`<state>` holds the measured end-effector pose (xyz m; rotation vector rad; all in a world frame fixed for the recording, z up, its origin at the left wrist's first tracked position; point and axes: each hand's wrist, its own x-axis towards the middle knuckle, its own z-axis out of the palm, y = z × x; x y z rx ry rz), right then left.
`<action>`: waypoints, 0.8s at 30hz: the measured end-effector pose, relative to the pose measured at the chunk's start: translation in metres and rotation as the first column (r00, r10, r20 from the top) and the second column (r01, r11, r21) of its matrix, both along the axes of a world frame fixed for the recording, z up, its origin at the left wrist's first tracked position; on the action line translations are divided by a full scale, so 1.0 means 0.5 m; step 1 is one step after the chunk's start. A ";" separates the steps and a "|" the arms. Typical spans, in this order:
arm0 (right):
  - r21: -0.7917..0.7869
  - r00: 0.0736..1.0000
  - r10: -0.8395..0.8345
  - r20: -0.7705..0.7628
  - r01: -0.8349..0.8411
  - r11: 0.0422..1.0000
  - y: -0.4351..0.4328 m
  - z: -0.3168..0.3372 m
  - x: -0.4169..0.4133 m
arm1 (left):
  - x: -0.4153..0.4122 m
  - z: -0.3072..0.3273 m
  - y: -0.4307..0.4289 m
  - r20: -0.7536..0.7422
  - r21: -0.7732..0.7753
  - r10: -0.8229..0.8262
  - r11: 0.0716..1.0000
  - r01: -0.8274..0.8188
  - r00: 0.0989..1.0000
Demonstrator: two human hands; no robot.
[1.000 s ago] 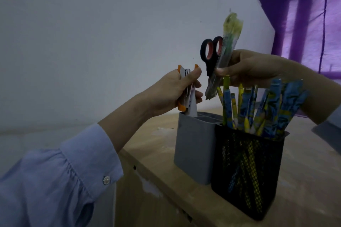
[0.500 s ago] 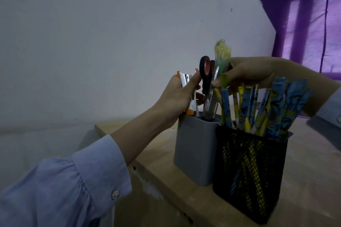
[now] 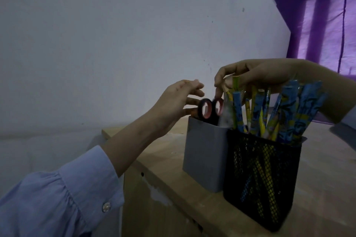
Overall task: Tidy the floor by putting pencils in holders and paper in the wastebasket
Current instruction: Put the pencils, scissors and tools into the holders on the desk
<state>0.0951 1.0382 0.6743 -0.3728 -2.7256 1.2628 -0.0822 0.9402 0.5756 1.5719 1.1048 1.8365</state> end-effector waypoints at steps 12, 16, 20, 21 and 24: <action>0.096 0.992 -0.078 -0.095 0.088 0.991 0.013 0.036 0.036 | -0.021 -0.013 -0.031 -0.107 0.011 0.084 0.996 -0.083 0.991; 0.164 0.984 -0.090 -0.153 0.116 0.980 0.002 0.066 0.032 | -0.024 -0.011 -0.053 -0.169 0.041 0.216 0.976 -0.212 0.962; 0.300 0.983 -0.048 -0.178 0.100 0.949 -0.044 0.097 0.018 | -0.037 0.000 -0.105 -0.269 0.085 0.354 0.935 -0.344 0.895; 0.345 0.982 -0.036 -0.185 0.099 0.933 -0.060 0.105 0.014 | -0.042 0.002 -0.121 -0.305 0.109 0.396 0.918 -0.381 0.866; 0.472 0.981 0.001 -0.195 0.093 0.877 -0.118 0.120 -0.003 | -0.049 0.009 -0.181 -0.382 0.150 0.504 0.861 -0.486 0.775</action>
